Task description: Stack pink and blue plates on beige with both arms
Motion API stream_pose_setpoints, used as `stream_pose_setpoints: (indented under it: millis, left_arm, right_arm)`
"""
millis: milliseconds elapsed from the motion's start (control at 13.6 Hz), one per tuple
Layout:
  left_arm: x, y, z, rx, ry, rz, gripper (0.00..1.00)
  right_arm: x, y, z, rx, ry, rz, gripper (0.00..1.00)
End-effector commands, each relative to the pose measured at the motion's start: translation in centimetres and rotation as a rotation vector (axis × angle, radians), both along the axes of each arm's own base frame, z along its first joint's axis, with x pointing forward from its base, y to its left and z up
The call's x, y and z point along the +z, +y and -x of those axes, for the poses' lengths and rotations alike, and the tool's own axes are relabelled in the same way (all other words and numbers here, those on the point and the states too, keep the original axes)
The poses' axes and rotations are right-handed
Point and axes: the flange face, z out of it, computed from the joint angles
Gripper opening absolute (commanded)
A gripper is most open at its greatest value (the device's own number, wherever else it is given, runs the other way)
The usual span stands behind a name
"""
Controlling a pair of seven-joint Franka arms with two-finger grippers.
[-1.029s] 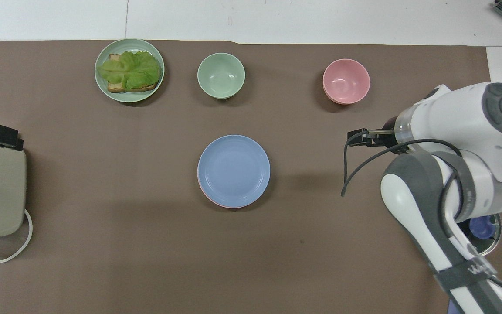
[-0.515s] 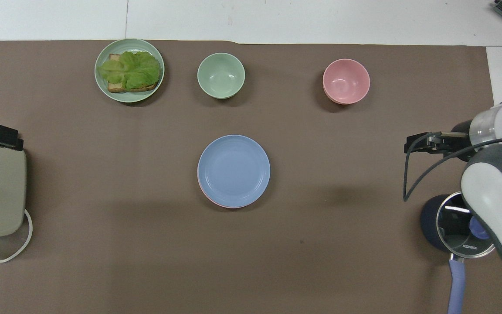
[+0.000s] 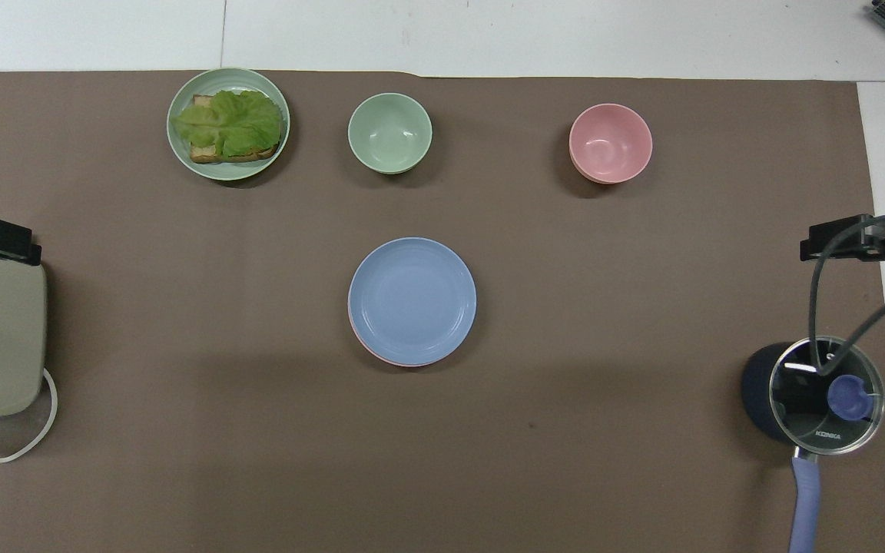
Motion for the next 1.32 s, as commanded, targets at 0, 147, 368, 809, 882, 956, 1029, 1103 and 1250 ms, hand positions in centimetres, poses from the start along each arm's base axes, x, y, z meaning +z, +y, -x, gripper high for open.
stream_pose_setpoints:
  millis: [0,147,368,809,882,956,1029,1103,1250]
  left_arm:
    - [0.4,0.3,0.4,-0.006,0.003,-0.008,1.0]
    - [0.4,0.2,0.4,-0.008,0.003,-0.008,1.0]
    - [0.4,0.3,0.4,-0.006,0.003,-0.008,1.0]
    - [0.4,0.2,0.4,-0.008,0.003,-0.008,1.0]
    - [0.4,0.3,0.4,-0.006,0.003,-0.008,1.0]
    - [0.4,0.2,0.4,-0.008,0.003,-0.008,1.0]
    - [0.4,0.3,0.4,-0.006,0.003,-0.008,1.0]
    - [0.4,0.3,0.4,-0.006,0.003,-0.008,1.0]
    - [0.4,0.3,0.4,-0.006,0.003,-0.008,1.0]
  right_arm:
    - [2.6,0.6,0.8,0.006,0.023,0.022,1.0]
    - [2.4,1.7,1.7,0.046,0.007,0.022,1.0]
    - [1.0,-0.3,2.6,0.08,0.036,0.018,1.0]
    - [3.1,-0.2,1.7,0.083,0.048,0.052,1.0]
    - [3.2,0.1,1.8,0.089,0.046,0.055,1.0]
    - [2.9,0.2,2.1,0.093,0.052,0.052,1.0]
    - [2.6,0.3,2.5,0.094,0.046,0.048,1.0]
    - [2.1,0.6,2.3,0.101,0.034,0.048,1.0]
    - [2.1,1.2,2.0,0.112,0.015,0.051,1.0]
